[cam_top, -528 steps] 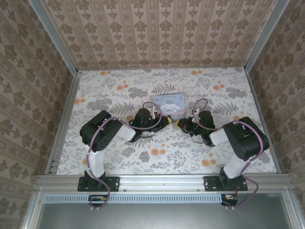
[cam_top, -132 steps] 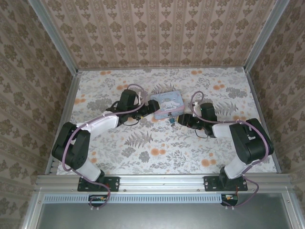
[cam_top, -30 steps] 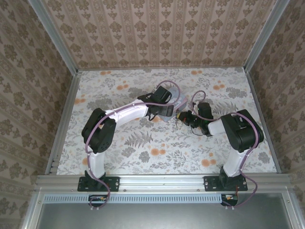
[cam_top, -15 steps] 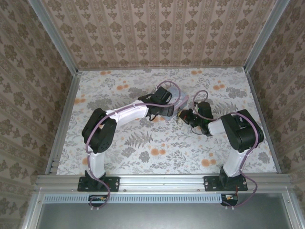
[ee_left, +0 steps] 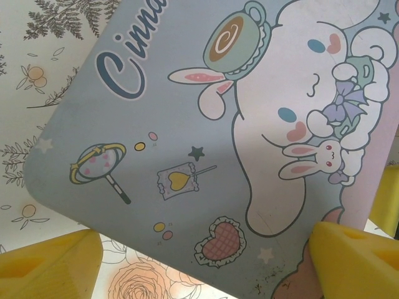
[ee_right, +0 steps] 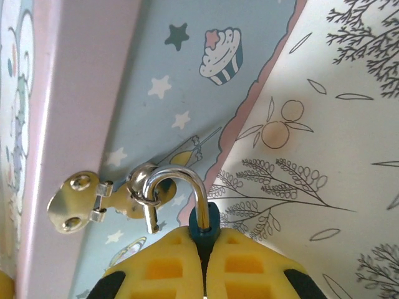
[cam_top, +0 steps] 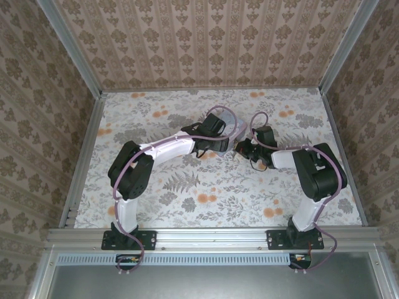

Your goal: Unlock the padlock with the key

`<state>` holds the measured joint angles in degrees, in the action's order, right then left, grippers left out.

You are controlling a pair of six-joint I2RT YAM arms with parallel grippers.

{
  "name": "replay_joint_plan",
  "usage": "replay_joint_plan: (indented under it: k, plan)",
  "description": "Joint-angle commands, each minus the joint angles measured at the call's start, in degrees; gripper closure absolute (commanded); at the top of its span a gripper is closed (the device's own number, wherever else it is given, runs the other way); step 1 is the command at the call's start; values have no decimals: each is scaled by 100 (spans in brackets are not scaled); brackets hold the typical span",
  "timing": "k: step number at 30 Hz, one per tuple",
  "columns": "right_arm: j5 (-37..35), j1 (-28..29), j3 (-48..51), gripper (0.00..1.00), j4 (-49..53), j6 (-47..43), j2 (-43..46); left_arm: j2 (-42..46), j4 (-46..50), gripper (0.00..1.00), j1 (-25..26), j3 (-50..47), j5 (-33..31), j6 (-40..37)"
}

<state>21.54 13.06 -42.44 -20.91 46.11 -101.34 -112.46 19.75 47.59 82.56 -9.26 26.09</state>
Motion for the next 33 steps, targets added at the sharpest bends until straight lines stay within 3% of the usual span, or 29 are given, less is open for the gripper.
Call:
replay_joint_plan:
  k: [1, 15, 24, 33]
  plan:
    - [-390, -205, -34, 100, 782, -434, 97, -389, 934, 14, 66, -337, 181, -178]
    - [164, -599, -166, 100, 406, -294, 84, -440, 907, 17, 44, -390, 285, -187]
    - [216, -717, -1546, 100, 2006, -983, -324, -531, 899, 21, 63, -382, 398, -185]
    - [51, -732, -1349, 100, 1732, -844, -359, -552, 908, 23, 71, -381, 461, -157]
